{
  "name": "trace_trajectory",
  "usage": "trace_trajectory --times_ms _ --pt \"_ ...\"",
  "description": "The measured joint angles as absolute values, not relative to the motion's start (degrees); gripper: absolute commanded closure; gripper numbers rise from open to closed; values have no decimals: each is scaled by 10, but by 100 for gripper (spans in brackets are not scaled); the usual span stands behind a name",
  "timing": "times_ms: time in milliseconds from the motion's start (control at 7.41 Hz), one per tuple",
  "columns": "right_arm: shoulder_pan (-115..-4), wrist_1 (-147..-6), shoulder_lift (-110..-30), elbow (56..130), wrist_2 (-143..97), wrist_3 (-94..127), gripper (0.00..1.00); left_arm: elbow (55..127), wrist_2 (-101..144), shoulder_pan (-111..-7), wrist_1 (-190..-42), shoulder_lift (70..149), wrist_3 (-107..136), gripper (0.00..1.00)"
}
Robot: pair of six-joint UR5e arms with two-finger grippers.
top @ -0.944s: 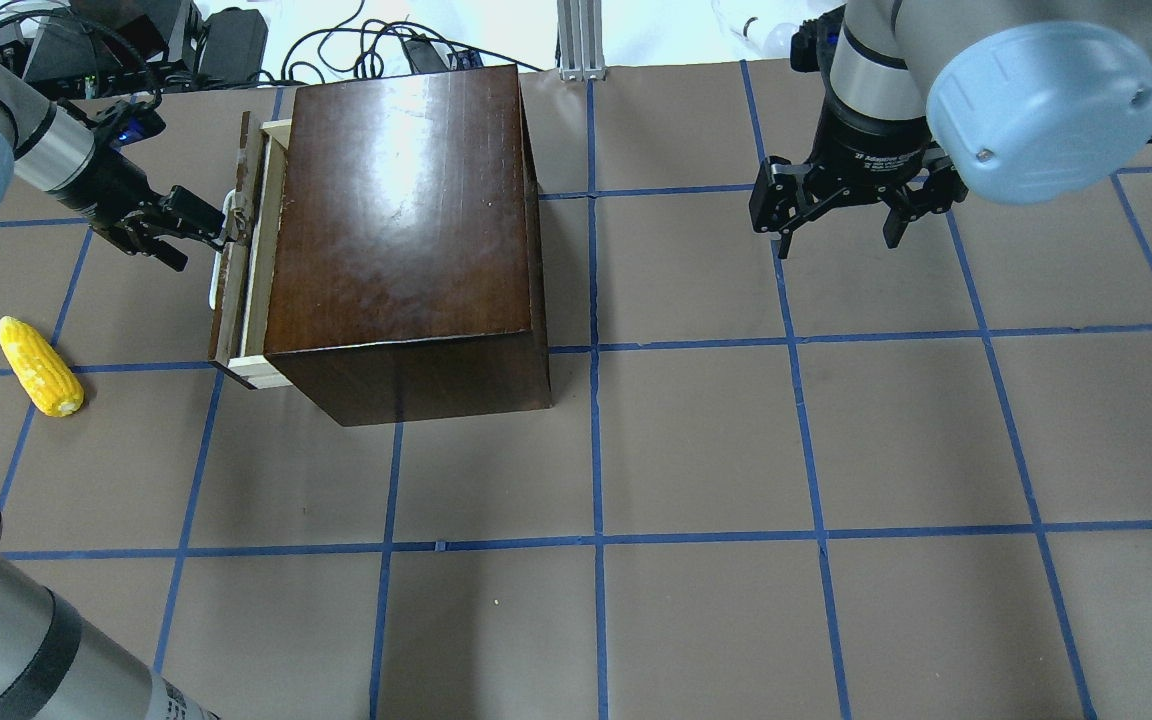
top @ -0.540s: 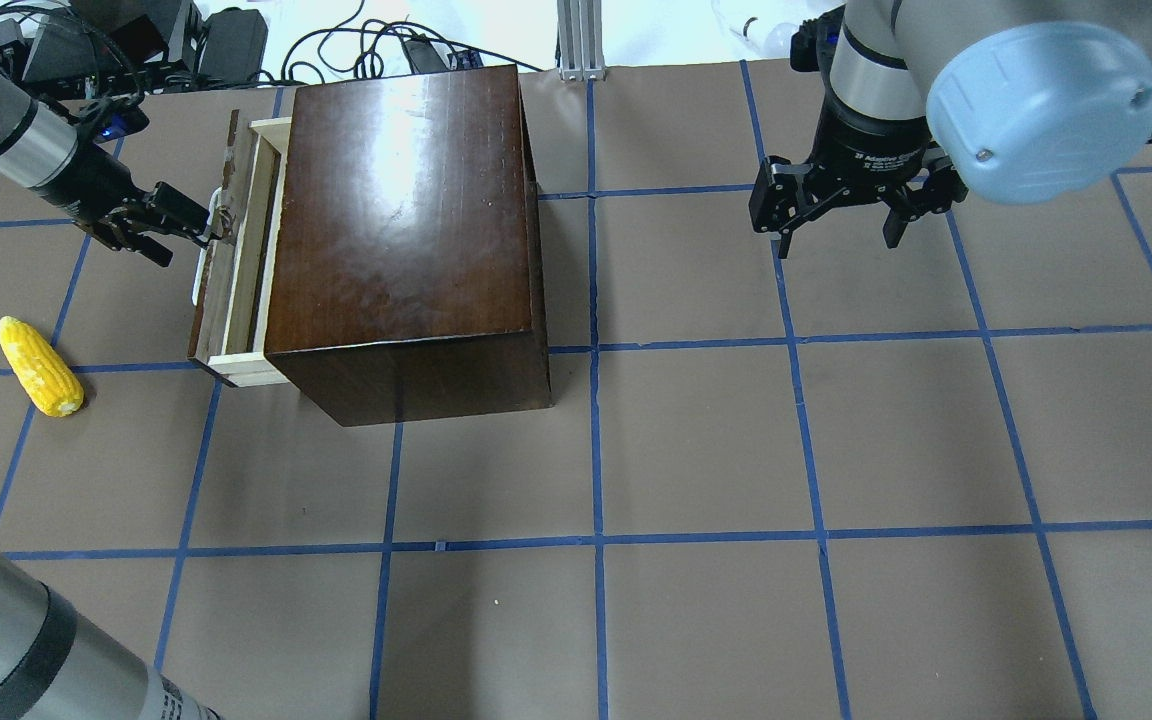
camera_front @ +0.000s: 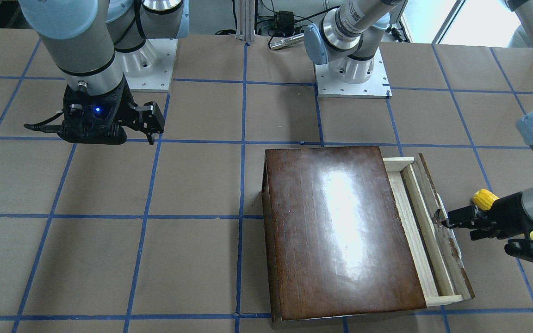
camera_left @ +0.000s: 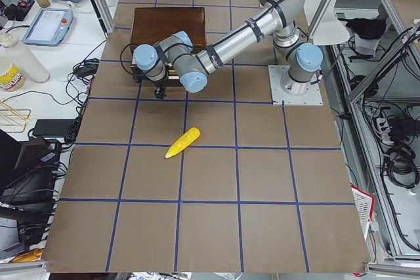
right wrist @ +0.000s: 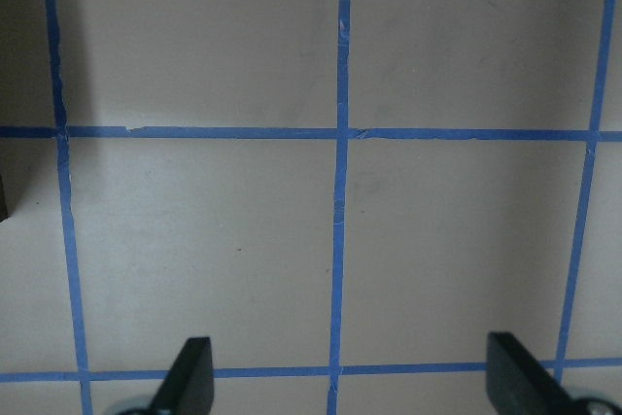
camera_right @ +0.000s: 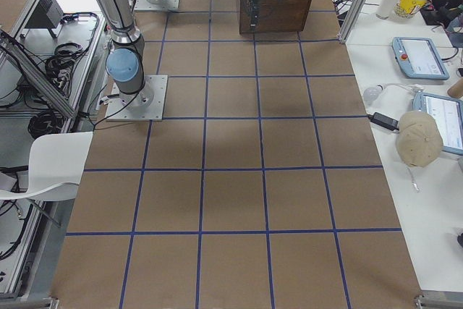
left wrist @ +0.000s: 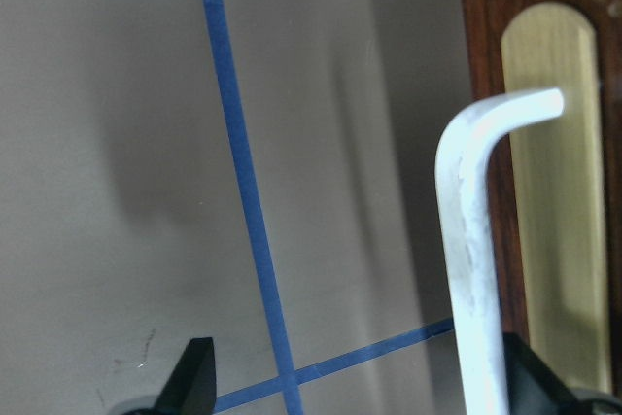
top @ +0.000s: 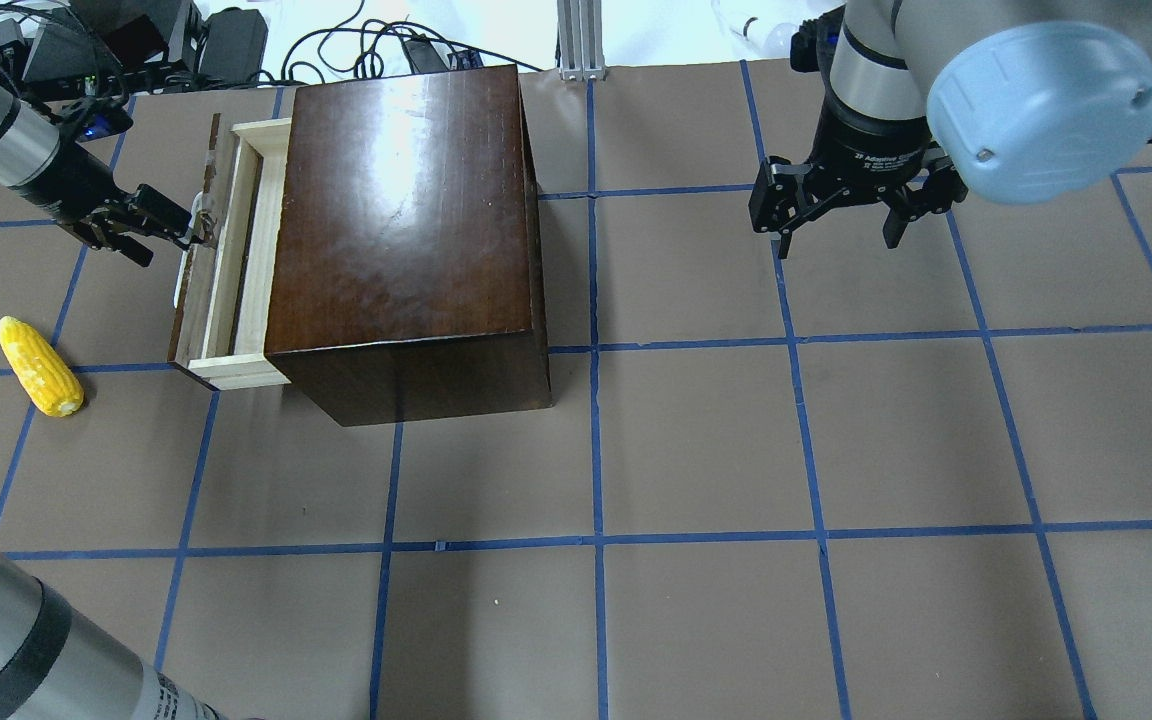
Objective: Open drawer and put corn inside
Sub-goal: 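Pull the drawer open with the left gripper, away from the cabinet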
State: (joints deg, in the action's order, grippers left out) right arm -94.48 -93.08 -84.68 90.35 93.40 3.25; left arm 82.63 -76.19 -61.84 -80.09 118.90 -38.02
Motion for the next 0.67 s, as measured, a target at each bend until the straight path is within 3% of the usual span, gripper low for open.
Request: trace_trajectory --times_ms 675 --pt "-945 -931 -846 904 934 33 0 825 -768 -609 -808 1162 -376 0"
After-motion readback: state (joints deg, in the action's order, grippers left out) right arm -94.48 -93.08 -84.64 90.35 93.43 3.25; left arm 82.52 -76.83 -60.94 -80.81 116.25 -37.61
